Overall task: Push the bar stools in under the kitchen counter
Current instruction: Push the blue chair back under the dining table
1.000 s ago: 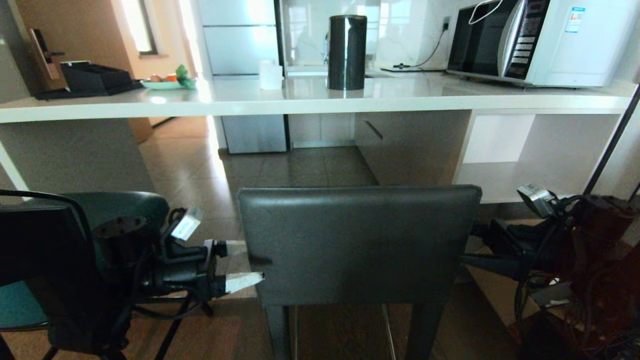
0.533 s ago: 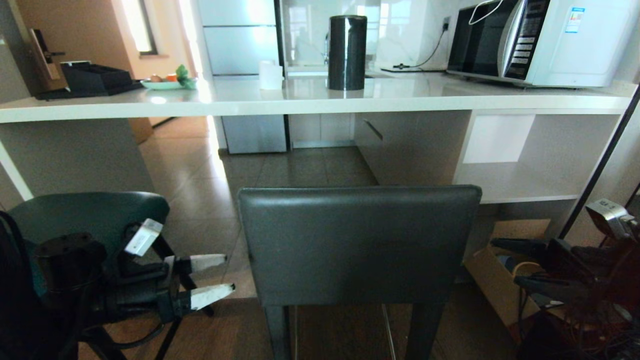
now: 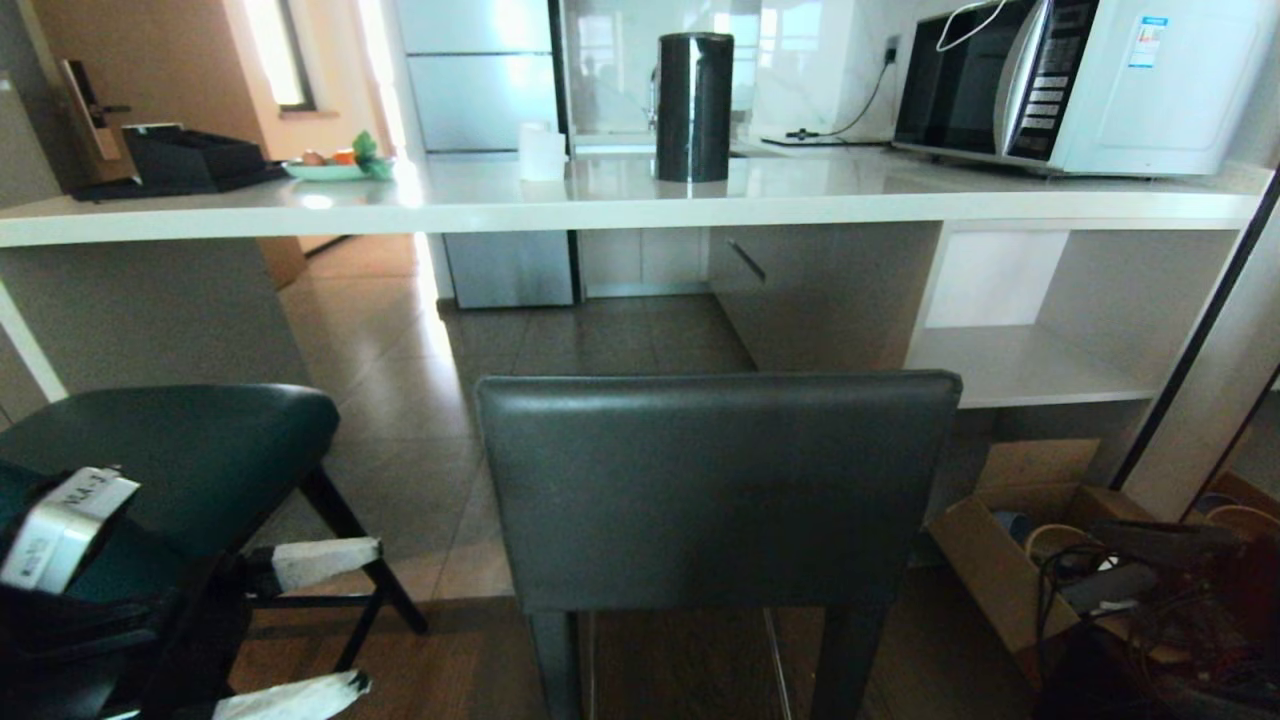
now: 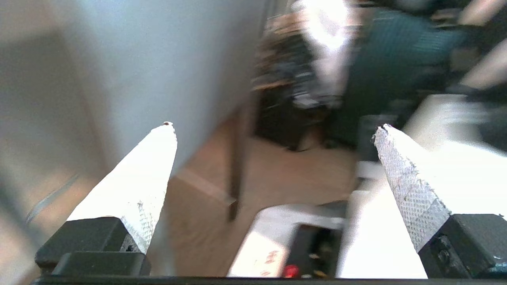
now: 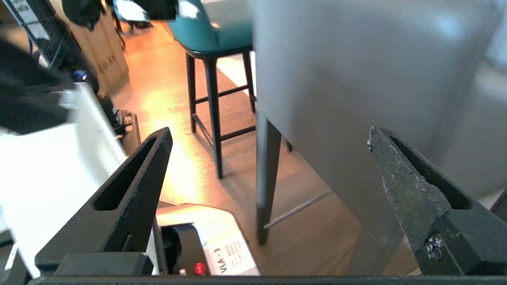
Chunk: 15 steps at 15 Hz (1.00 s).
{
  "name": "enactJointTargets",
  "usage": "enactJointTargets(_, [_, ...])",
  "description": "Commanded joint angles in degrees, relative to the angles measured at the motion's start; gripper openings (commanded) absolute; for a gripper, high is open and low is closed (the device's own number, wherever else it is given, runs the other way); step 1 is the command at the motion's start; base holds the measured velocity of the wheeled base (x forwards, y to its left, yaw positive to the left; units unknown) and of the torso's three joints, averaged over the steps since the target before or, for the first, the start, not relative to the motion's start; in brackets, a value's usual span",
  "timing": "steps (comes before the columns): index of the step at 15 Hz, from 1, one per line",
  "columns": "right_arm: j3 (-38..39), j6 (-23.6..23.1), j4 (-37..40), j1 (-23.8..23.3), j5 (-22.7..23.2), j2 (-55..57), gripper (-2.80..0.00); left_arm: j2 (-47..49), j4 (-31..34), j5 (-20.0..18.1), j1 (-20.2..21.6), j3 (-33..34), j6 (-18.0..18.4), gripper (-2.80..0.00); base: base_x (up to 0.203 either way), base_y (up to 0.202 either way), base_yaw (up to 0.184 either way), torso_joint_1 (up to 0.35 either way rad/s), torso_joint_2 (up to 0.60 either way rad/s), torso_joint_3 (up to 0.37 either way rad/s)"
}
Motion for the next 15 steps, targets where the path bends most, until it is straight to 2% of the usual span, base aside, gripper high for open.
enactJointTargets(1, [0.5, 5.63, 0.9, 0.68, 0.42, -18.51, 0.0, -17.22, -0.49, -3.43, -0.09, -0.13, -8.69, 0.0, 0.0, 0.0, 0.0, 0.0, 0.0, 0.0])
enactJointTargets(3, [-0.78, 15.2, 3.56, 2.34, 0.42, -31.72, 0.0, -27.26, -0.49, -4.79, -0.08, -1.46, -19.38, 0.0, 0.0, 0.0, 0.0, 0.0, 0.0, 0.0])
enactJointTargets(5, [-3.57, 28.63, 7.32, 5.7, 0.43, -44.92, 0.0, -36.61, -0.49, -5.1, 0.09, -3.19, -30.07, 0.0, 0.0, 0.0, 0.0, 0.0, 0.0, 0.0])
enactJointTargets(8, [-7.64, 48.57, 12.52, 10.85, 0.05, -59.87, 0.0, -48.18, -0.49, -4.75, 0.36, -6.31, -43.14, 0.0, 0.0, 0.0, 0.0, 0.0, 0.0, 0.0])
enactJointTargets(11, [-11.54, 60.87, 8.91, 13.19, -3.58, -62.35, 0.0, -61.32, 1.5, -3.6, 0.44, -10.38, -54.44, 0.0, 0.0, 0.0, 0.0, 0.0, 0.0, 0.0])
enactJointTargets(14, [-21.88, 72.41, 8.24, 13.43, -5.66, -62.24, 0.0, -68.9, 6.91, -2.31, 0.12, -14.43, -60.34, 0.0, 0.0, 0.0, 0.0, 0.0, 0.0, 0.0])
enactJointTargets(15, [-24.6, 75.47, 8.21, 14.02, -6.52, -62.23, 0.0, -69.56, 7.82, -2.1, -1.96, -15.51, -61.52, 0.0, 0.0, 0.0, 0.0, 0.0, 0.0, 0.0])
